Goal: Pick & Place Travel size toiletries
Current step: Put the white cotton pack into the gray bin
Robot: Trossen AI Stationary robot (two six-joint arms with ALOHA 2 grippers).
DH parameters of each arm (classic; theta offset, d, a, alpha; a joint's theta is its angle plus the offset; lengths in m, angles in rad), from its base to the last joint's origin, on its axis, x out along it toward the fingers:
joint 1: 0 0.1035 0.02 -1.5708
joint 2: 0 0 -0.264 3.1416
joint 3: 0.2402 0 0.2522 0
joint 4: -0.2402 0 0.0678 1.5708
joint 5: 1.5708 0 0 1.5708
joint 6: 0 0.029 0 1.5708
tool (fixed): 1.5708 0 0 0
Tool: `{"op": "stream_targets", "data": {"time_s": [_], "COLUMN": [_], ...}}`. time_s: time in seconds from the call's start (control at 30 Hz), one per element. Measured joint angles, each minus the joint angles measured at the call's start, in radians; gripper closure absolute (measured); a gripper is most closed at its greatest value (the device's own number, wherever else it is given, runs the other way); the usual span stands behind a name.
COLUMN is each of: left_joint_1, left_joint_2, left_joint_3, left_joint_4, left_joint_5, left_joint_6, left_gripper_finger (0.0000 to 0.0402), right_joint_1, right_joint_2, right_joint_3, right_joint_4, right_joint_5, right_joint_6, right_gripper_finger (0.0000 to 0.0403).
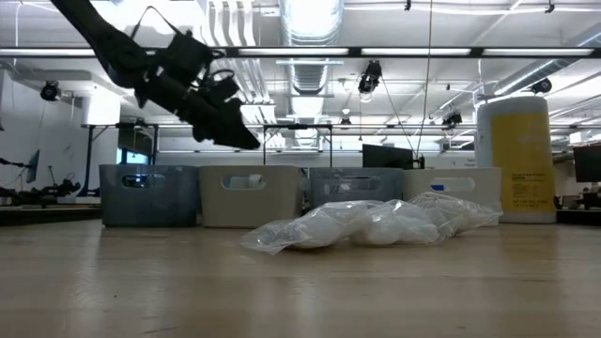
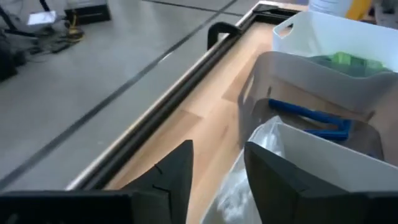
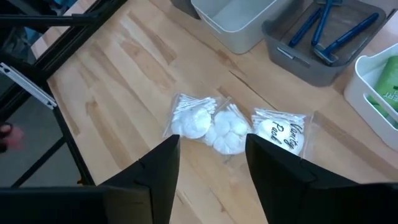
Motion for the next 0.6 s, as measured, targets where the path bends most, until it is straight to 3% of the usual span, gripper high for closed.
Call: {"op": "stream_targets", "data": {"time_s": [0.17, 0.3, 0.37, 0.47, 0.6], "left_joint_1": [-0.006, -0.085, -0.186, -0.391, -0.677], "left_joint_2": [-0.119, -0.233, -0.269, -0.294, -0.251], "left_joint_3": [0.000, -0.007, -0.008, -0.005, 0.006], "left_joint_4": [-0.210, -0.271, -0.272, -0.277, -0.229], "left_joint_5": [0.010, 0.295, 0.349, 0.231, -0.024], "left_joint_6": [-0.035, -0.237, -0.280, -0.300, -0.298], "left_gripper_finger": [0.0231, 0.0231, 0.0235, 0.0243, 0.0247], "right_joint_1": [0.000, 0.000, 0.000, -0.007, -0.021], "right_joint_2": [0.000, 0.000, 0.000, 0.000, 0.000], "right_joint_3": [0.000, -0.007, -0.022, -0.054, -0.126], "right_joint_4": [-0.002, -0.008, -0.008, -0.008, 0.038], "right_joint_5": [-0.007, -0.035, -0.038, -0.076, -0.179], "right_joint_6": [-0.007, -0.007, -0.006, 0.016, 0.116], "right_gripper_finger": [0.0215, 0.0210, 0.0208, 0.0204, 0.0202]}}
